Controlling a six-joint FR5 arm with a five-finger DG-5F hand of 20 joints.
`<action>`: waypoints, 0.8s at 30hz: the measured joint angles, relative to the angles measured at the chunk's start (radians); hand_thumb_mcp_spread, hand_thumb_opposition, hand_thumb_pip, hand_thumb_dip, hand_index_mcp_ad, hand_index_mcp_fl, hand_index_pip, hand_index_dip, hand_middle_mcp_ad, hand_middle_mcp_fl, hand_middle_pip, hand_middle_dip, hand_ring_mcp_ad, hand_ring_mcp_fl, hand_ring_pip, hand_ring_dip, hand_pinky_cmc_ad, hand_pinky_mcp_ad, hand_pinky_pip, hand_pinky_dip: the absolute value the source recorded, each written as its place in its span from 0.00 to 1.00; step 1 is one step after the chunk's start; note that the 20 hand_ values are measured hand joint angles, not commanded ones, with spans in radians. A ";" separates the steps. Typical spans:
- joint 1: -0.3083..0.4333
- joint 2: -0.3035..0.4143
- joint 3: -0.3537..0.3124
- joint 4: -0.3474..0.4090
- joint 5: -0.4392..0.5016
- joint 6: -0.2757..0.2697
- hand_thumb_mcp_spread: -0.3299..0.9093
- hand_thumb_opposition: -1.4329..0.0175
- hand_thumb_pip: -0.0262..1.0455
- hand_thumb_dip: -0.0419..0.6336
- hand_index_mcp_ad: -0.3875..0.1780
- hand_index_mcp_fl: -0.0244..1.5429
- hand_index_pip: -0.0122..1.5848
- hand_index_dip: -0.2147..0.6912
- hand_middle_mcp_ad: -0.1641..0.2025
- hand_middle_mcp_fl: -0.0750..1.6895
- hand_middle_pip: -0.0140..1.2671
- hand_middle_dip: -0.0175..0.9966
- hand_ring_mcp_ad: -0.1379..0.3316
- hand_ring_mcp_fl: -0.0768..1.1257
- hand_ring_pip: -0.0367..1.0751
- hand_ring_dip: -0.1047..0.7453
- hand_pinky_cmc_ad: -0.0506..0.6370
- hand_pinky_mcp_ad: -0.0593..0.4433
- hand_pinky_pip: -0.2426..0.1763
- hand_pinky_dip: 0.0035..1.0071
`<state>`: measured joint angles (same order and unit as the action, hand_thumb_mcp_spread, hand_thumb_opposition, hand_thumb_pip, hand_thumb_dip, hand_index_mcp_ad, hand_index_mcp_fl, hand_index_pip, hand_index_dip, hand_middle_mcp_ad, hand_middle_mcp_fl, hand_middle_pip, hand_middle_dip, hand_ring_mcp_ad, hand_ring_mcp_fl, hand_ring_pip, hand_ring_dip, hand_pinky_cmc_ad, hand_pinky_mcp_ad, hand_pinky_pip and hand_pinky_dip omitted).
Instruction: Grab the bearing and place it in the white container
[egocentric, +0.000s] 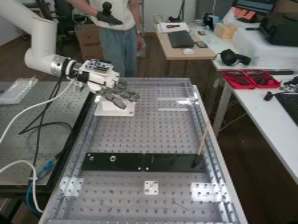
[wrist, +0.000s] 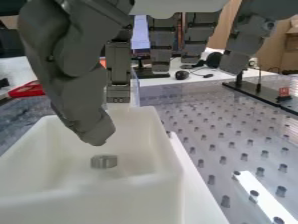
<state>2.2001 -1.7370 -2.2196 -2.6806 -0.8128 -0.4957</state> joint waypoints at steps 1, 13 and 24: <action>-0.005 0.007 0.001 -0.003 -0.003 -0.006 0.59 0.40 0.62 0.50 0.37 0.03 0.81 0.40 0.62 0.07 0.13 0.20 0.52 0.07 0.13 0.22 0.59 0.67 0.46 0.20; -0.091 0.156 0.059 -0.042 -0.087 -0.164 0.54 0.41 0.68 0.51 0.38 0.01 0.75 0.39 0.61 0.05 0.12 0.20 0.51 0.07 0.12 0.22 0.59 0.67 0.40 0.28; -0.291 0.230 0.271 -0.103 -0.317 -0.269 0.47 0.44 0.57 0.46 0.38 0.01 0.33 0.37 0.63 0.05 0.12 0.20 0.54 0.07 0.12 0.22 0.59 0.68 0.35 0.31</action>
<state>1.9096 -1.5065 -1.9488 -2.7841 -1.1294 -0.7646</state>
